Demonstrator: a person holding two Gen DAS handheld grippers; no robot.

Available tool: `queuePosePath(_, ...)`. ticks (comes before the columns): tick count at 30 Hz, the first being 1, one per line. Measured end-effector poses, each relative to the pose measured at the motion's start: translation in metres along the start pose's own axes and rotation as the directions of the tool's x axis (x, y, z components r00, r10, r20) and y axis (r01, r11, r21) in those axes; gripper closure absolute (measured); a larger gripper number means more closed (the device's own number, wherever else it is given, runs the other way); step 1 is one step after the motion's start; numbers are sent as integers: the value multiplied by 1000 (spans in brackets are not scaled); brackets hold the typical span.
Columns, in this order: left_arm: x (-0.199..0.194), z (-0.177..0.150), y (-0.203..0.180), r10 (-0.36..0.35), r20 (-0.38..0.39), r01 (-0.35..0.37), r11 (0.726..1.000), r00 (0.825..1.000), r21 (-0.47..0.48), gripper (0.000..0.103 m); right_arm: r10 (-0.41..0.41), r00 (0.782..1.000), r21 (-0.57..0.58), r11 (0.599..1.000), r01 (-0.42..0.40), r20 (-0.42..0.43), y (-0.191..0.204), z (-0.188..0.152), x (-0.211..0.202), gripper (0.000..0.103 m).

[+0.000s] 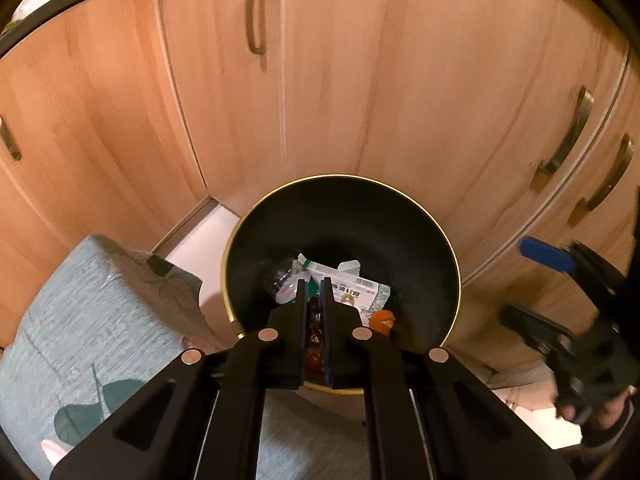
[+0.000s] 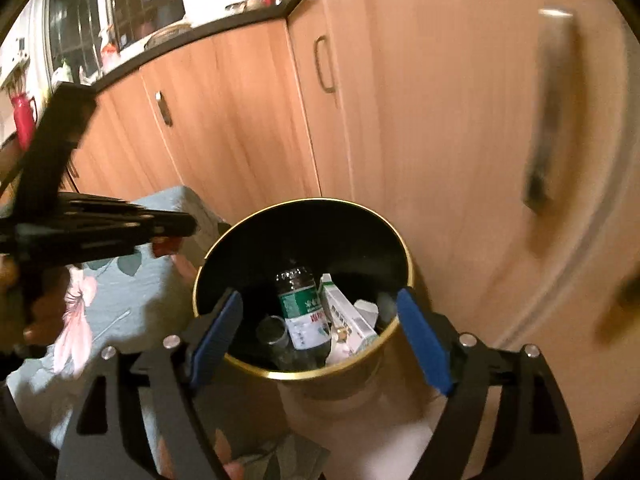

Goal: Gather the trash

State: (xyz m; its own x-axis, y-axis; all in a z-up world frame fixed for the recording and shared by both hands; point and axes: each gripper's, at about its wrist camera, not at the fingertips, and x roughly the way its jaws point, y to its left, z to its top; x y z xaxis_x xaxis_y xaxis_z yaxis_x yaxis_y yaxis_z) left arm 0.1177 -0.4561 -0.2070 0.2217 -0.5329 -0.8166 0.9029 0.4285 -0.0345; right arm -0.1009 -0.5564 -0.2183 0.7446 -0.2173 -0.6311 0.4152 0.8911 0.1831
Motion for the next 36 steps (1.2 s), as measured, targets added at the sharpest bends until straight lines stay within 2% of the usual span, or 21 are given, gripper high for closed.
queuePosePath(3, 15, 6, -11, 21, -3, -21, 999, 1000, 24, 94, -9, 1000, 9, 1000, 9, -9, -3, -6, -6, 22)
queuePosePath(5, 22, 9, -18, 59, 8, -60, 997, 998, 46, 87, -8, 1000, 12, 1000, 9, -16, -4, -8, -7, 22)
queuePosePath(6, 25, 10, -20, 77, 14, -78, 995, 997, 57, 77, -9, 1000, 12, 1000, 9, -18, -4, -8, -6, 22)
queuePosePath(8, 29, 12, -26, 106, 30, -108, 991, 994, 82, 75, -5, 1000, 14, 1000, 6, -19, -4, -9, -7, 22)
queuePosePath(11, 34, 14, -30, 114, 28, -116, 988, 993, 98, 73, 2, 1000, 11, 1000, -2, -17, -3, -10, -8, 22)
queuePosePath(12, 34, 15, -30, 117, 29, -119, 988, 993, 97, 62, 5, 1000, 9, 1000, -4, -18, -3, -11, -9, 22)
queuePosePath(13, 33, 16, -30, 122, 34, -125, 988, 992, 95, 44, 6, 1000, 9, 1000, -6, -19, -2, -11, -9, 22)
queuePosePath(15, 32, 18, -29, 129, 57, -134, 988, 990, 84, 26, 4, 1000, 8, 1000, -4, -21, 0, -13, -11, 22)
queuePosePath(18, 21, 19, -28, 118, 71, -123, 990, 990, 71, 26, 10, 1000, 6, 1000, -9, -27, 3, -13, -14, 22)
queuePosePath(20, 10, 15, -26, 136, 91, -143, 987, 986, 70, 24, 17, 1000, -4, 1000, -17, -19, 10, -10, -20, 22)
queuePosePath(22, -10, 9, -22, 160, 116, -168, 984, 980, 59, 16, 32, 999, -16, 999, -32, -4, 21, -6, -26, 21)
queuePosePath(24, -36, -1, -14, 205, 157, -212, 977, 966, 29, 8, 51, 999, -38, 998, -51, 16, 38, 1, -33, 18)
queuePosePath(26, -70, -17, 1, 263, 199, -263, 964, 944, -27, 9, 71, 997, -72, 995, -68, 38, 58, 8, -39, 10)
queuePosePath(29, -111, -41, 25, 351, 213, -333, 936, 912, -116, 9, 127, 990, -126, 985, -119, 58, 99, 16, -43, 4)
queuePosePath(32, -158, -77, 60, 487, 183, -440, 863, 854, -247, 8, 191, 981, -168, 969, -180, 47, 143, 21, -40, 4)
queuePosePath(33, -169, -86, 69, 516, 171, -460, 842, 839, -280, 8, 212, 977, -183, 962, -202, 38, 160, 22, -38, 4)
queuePosePath(35, -198, -112, 94, 580, 127, -503, 780, 805, -372, 8, 250, 968, -206, 948, -241, 18, 188, 23, -36, 4)
queuePosePath(36, -208, -121, 101, 598, 111, -515, 757, 794, -402, 8, 268, 963, -218, 941, -260, 4, 203, 23, -34, 4)
